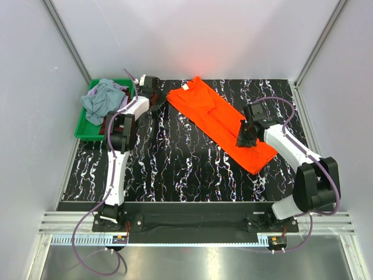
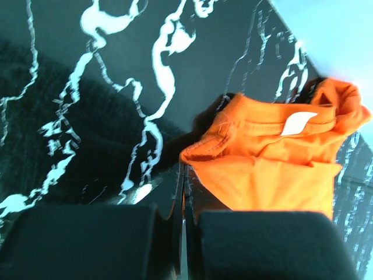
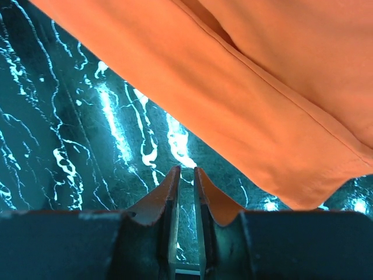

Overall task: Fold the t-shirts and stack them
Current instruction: Fold the tshirt

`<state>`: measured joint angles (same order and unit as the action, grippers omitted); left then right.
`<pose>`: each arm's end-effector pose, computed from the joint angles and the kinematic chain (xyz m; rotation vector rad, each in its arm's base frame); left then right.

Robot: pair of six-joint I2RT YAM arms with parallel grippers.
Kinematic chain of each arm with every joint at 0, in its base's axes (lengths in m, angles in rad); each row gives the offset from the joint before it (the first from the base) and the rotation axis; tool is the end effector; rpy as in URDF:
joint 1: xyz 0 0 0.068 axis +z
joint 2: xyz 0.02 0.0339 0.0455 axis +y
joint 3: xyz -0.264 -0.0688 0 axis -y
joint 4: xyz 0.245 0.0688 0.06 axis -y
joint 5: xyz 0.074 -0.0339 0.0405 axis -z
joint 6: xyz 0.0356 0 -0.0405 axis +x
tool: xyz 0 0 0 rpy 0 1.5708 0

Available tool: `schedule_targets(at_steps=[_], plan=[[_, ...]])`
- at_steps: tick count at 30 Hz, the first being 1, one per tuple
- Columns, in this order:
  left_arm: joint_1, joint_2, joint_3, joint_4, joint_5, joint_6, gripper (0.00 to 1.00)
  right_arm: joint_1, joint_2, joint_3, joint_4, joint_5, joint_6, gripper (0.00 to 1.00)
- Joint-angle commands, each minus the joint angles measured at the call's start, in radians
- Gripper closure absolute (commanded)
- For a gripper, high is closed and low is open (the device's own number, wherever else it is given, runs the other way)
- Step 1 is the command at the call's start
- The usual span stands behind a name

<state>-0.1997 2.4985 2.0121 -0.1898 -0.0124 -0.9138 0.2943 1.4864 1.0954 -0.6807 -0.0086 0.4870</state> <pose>0.5503 -0.1109 0.1417 -0.8149 2.1647 -0.5742 0.2866 0.0872 0.2424 0.2540 2.6584 0.2698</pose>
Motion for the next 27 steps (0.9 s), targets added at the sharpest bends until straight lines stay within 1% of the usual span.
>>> schedule_targets(at_steps=[1,3,4,5,6,8,9,10,11,13,14,16,20,24,27], plan=[[0.014,0.008,0.07,0.029,0.04,-0.007,1.0,0.002,-0.011,-0.006,-0.032,0.083,0.015,0.78],[0.019,-0.009,0.068,0.038,0.09,0.009,1.0,0.002,0.009,-0.012,-0.045,0.11,0.028,0.78],[0.019,-0.021,0.059,0.033,0.109,0.019,0.85,0.002,0.026,-0.017,-0.045,0.13,0.035,0.78],[0.019,-0.041,0.044,0.032,0.13,0.044,0.78,0.002,0.032,-0.023,-0.036,0.136,0.042,0.78],[0.014,-0.094,0.01,0.053,0.141,0.055,0.73,0.003,0.041,-0.034,-0.027,0.145,0.053,0.78],[0.01,-0.16,-0.111,0.085,0.147,0.085,0.64,0.002,0.08,-0.034,-0.014,0.176,0.065,0.79],[0.009,-0.224,-0.146,0.089,0.143,0.092,0.62,0.002,0.095,-0.026,-0.014,0.18,0.077,0.79],[0.009,-0.255,-0.218,0.093,0.137,0.098,0.6,0.002,0.124,-0.028,-0.004,0.185,0.087,0.79],[0.009,-0.285,-0.248,0.098,0.134,0.111,0.58,0.002,0.135,-0.031,-0.002,0.182,0.093,0.8],[0.008,-0.349,-0.306,0.092,0.137,0.128,0.57,0.002,0.161,-0.04,-0.003,0.191,0.122,0.81],[0.008,-0.368,-0.315,0.057,0.132,0.148,0.57,0.002,0.166,-0.048,-0.002,0.199,0.13,0.81],[0.005,-0.415,-0.341,0.04,0.131,0.171,0.54,0.002,0.173,-0.078,0.009,0.225,0.15,0.81],[-0.003,-0.503,-0.436,0.006,0.088,0.219,0.51,0.012,0.19,-0.112,0.018,0.234,0.179,0.82],[-0.004,-0.576,-0.489,-0.025,0.095,0.224,0.5,0.029,0.216,-0.14,0.024,0.231,0.208,0.82],[-0.003,-0.624,-0.541,-0.036,0.107,0.207,0.5,0.048,0.224,-0.152,0.026,0.2,0.225,0.82]])
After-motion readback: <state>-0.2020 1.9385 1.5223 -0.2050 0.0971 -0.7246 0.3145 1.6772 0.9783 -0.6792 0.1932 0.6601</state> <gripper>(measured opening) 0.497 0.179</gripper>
